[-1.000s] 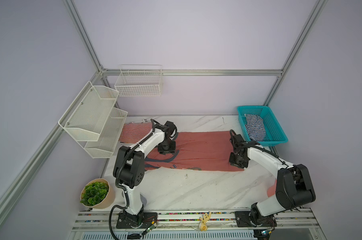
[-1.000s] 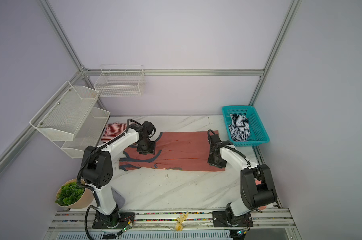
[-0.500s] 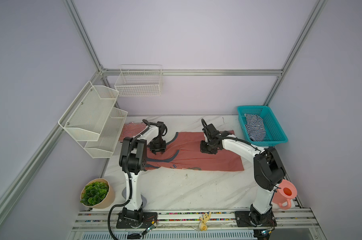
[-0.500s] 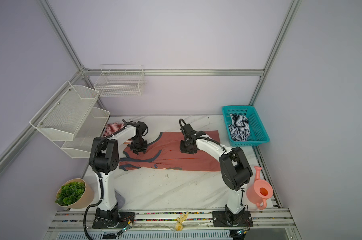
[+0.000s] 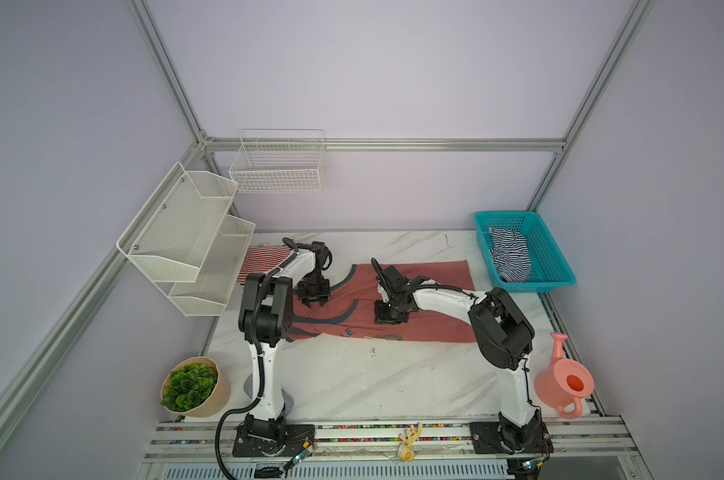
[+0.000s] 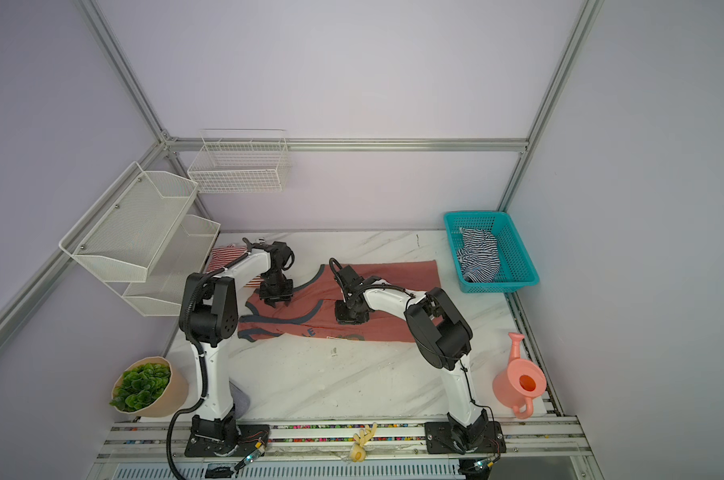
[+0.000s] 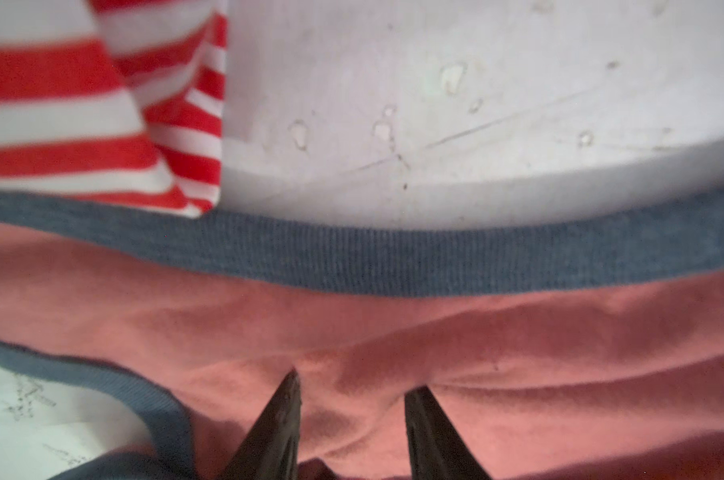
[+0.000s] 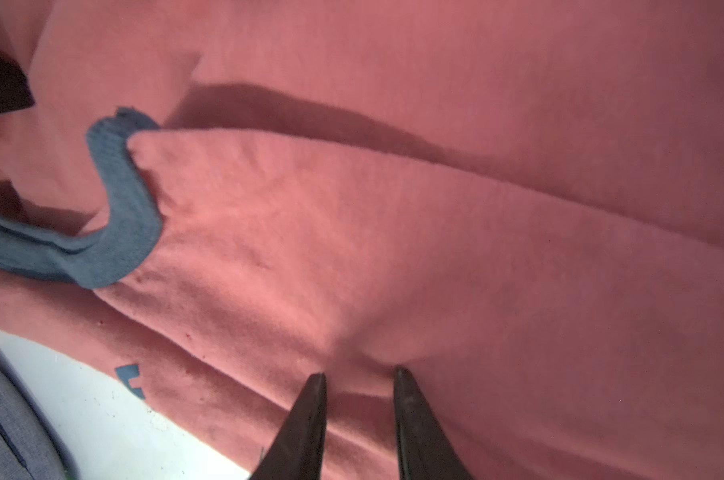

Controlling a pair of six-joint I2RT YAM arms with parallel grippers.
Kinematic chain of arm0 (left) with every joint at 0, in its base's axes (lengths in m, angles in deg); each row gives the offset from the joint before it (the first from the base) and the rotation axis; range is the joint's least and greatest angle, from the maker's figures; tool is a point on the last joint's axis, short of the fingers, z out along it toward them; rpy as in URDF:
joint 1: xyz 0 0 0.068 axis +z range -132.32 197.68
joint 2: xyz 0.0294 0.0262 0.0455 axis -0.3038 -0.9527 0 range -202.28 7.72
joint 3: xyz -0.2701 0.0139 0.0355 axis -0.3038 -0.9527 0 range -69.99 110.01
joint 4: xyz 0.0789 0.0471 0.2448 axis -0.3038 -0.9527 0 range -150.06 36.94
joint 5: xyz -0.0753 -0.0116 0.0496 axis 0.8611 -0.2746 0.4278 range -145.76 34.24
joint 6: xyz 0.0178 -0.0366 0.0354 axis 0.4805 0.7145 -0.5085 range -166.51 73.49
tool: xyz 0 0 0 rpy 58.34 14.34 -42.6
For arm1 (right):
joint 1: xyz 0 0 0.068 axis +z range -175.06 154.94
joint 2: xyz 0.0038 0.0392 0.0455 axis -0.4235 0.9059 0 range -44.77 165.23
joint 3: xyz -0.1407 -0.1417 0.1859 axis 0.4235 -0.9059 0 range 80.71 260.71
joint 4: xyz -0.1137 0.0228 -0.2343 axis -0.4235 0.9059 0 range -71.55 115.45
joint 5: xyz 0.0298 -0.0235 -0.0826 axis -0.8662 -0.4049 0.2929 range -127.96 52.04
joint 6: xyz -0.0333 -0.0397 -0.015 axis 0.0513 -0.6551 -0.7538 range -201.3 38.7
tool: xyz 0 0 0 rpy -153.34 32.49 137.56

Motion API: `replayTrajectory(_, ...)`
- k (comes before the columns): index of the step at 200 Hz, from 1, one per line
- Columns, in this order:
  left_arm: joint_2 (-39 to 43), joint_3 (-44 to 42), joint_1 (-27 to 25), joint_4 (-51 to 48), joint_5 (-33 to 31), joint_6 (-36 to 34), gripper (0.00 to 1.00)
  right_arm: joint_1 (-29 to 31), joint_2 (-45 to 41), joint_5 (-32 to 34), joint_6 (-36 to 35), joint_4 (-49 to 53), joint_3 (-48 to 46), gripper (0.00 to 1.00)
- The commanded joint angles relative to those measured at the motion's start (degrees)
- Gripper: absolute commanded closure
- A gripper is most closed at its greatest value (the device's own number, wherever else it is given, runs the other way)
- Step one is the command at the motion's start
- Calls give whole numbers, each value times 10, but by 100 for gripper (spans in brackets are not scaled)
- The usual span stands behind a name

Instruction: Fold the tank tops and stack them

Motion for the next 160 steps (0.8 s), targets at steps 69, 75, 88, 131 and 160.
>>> replayTrajectory(69,30,32,11,-2,-13,-2,56,54,-11,-14,21,13,-52,65)
replayTrajectory(75,38,40,7,-3,-8,-2,55,53,-12,-4,22,20,-33,63)
replayTrajectory(88,55,60,-2,-8,9,-4,52,51,-15,19,30,34,11,62)
replayTrajectory(131,90,172,-43,-14,54,-11,47,-29,-70,68,3,71,85,57)
replayTrajectory(160,46,284,-55,-11,77,-15,45,-135,-103,87,-26,83,76,52)
